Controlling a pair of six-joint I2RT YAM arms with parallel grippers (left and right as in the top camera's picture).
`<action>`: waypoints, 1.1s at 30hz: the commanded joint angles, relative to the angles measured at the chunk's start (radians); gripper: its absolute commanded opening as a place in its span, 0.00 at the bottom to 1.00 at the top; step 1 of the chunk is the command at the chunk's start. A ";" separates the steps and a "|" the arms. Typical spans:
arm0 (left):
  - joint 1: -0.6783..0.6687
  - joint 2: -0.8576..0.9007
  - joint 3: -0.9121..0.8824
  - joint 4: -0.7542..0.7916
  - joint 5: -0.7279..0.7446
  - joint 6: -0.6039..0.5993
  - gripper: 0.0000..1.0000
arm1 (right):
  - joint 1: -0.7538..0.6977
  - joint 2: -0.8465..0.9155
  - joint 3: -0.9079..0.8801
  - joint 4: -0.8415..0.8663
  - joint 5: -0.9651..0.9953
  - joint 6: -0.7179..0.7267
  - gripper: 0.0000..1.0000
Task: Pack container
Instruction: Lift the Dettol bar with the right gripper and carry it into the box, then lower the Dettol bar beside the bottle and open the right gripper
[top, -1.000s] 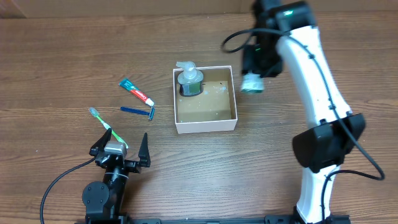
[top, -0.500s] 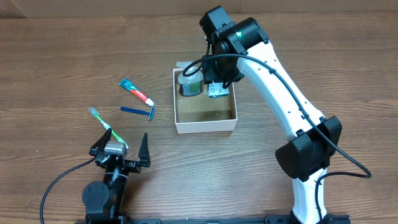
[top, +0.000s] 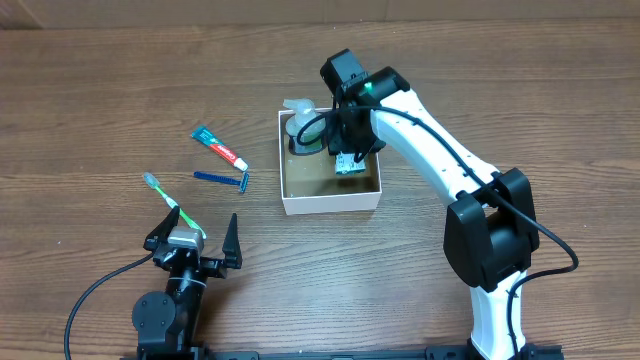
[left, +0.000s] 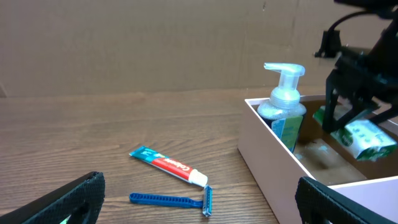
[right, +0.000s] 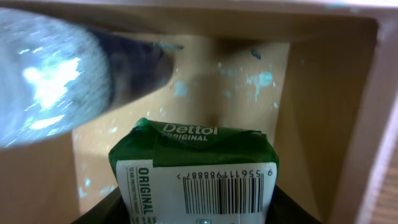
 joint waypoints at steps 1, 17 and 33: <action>0.005 -0.011 -0.003 -0.002 -0.009 -0.003 1.00 | -0.003 -0.032 -0.045 0.056 0.024 0.008 0.42; 0.005 -0.011 -0.003 -0.002 -0.009 -0.003 1.00 | -0.003 -0.032 -0.056 0.163 0.100 0.003 0.39; 0.005 -0.011 -0.003 -0.002 -0.009 -0.003 1.00 | -0.003 -0.032 -0.056 0.169 0.108 0.000 0.45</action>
